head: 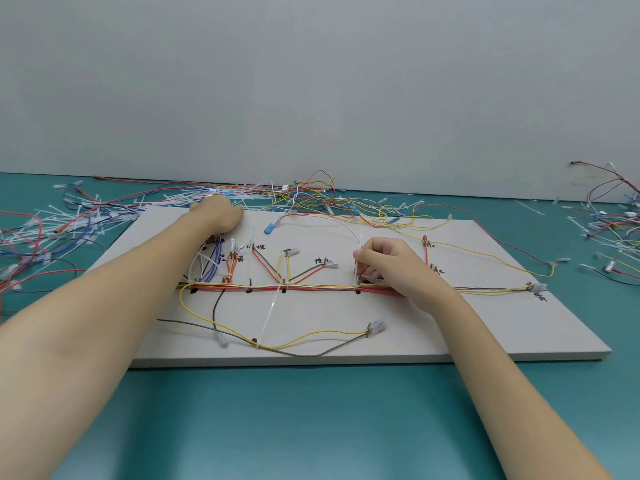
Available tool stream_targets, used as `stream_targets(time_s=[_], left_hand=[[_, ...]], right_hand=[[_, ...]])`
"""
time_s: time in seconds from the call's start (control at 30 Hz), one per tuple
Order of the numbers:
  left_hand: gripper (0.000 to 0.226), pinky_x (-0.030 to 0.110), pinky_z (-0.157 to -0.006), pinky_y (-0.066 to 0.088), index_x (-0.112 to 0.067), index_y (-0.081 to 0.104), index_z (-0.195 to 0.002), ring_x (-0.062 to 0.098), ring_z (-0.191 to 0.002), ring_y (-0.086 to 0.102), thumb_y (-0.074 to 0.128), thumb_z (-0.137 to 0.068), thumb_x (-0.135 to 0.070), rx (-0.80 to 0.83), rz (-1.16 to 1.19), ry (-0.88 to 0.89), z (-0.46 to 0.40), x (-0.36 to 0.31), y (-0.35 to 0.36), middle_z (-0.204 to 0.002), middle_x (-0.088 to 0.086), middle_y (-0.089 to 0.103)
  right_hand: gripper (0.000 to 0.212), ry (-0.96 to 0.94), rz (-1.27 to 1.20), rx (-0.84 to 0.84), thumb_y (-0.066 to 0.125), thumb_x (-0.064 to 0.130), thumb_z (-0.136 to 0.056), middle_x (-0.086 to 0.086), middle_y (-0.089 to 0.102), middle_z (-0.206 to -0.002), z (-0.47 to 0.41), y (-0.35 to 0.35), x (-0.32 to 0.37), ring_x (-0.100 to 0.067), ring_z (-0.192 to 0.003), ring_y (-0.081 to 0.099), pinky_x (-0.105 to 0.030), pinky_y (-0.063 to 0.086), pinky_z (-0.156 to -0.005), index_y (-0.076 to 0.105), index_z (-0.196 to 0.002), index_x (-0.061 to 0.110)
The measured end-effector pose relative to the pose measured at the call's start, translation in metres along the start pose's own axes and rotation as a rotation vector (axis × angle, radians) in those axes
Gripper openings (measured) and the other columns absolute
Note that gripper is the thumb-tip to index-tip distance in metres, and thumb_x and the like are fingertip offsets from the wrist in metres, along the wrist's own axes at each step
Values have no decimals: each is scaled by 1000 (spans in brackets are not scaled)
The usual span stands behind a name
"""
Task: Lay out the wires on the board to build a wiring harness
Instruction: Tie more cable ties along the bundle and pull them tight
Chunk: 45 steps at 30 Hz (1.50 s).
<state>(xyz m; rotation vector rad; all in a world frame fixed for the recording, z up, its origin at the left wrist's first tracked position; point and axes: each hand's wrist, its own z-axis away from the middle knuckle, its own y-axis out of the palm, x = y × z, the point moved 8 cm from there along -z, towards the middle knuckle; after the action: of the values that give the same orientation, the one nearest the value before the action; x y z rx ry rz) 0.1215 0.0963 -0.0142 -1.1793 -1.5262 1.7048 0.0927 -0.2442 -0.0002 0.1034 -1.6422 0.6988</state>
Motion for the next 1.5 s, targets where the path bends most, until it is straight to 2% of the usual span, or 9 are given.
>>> stream_targets(time_s=[0.1, 0.23, 0.33, 0.53, 0.83, 0.97, 1.13, 1.33, 1.5], left_hand=[[48, 41, -95, 43, 3, 57, -114, 37, -110, 53, 36, -101, -38, -36, 109, -4, -1, 1, -3, -119, 22, 58], [21, 36, -78, 43, -2, 60, -83, 34, -90, 55, 48, -94, -15, -187, 319, 1, 1, 3, -20, -92, 23, 60], [23, 41, -87, 47, 6, 71, -95, 39, -103, 59, 50, -89, -2, -269, 357, -11, 4, 8, -31, -106, 25, 67], [29, 45, -96, 49, 5, 73, -100, 39, -105, 60, 48, -85, 9, -371, 316, 45, 5, 12, -39, -107, 24, 69], [20, 32, -82, 53, -4, 74, -93, 24, -82, 66, 57, -85, 3, -612, 506, 292, 34, -24, -78, -91, 13, 72], [11, 26, -80, 54, -8, 73, -86, 15, -78, 65, 68, -79, -1, -549, 776, 273, 42, -58, -105, -87, 11, 72], [25, 22, -70, 56, -15, 63, -79, 13, -75, 68, 79, -72, 2, -197, 1248, 303, 74, -107, -113, -84, 6, 72], [22, 19, -62, 54, -12, 65, -77, 11, -65, 68, 81, -71, 2, 137, 1226, 398, 147, -159, -61, -70, 2, 74], [23, 21, -62, 52, -14, 64, -70, 9, -61, 66, 79, -72, 2, 205, 1134, 406, 168, -170, -24, -63, 2, 71]], right_hand=[[21, 2, -12, 5, 58, 16, -95, 0, 66, -69, 1, 0, 0, -2, -55, 57, -11, 45, -55, 59, -75, 11], [21, -3, 6, 5, 58, 17, -95, 1, 66, -68, 0, 0, 0, -4, -58, 58, -12, 45, -55, 59, -74, 11], [22, -1, 1, 5, 58, 17, -95, 1, 67, -69, 0, 0, -1, -4, -58, 59, -12, 45, -55, 59, -74, 12], [21, 6, -2, 8, 58, 17, -95, 2, 67, -68, -1, 0, -1, -3, -58, 59, -12, 45, -55, 59, -74, 12], [21, 19, 1, -8, 57, 21, -96, -1, 66, -71, 0, -1, -1, -7, -59, 58, -14, 46, -56, 60, -77, 11], [16, -53, -88, -166, 57, 16, -96, -7, 64, -72, 2, -12, 6, -14, -60, 57, -21, 49, -56, 61, -88, 3], [14, -154, -175, -366, 57, 11, -95, -6, 63, -68, 6, -36, 16, -13, -57, 56, -25, 49, -55, 66, -87, 3], [21, -163, -368, -306, 65, 25, -91, -4, 65, -70, 7, -37, 21, -14, -59, 57, -23, 49, -54, 73, -89, 6], [17, -173, -360, -158, 67, 20, -90, -8, 67, -72, 7, -23, 24, -16, -62, 56, -24, 48, -55, 75, -84, 6]])
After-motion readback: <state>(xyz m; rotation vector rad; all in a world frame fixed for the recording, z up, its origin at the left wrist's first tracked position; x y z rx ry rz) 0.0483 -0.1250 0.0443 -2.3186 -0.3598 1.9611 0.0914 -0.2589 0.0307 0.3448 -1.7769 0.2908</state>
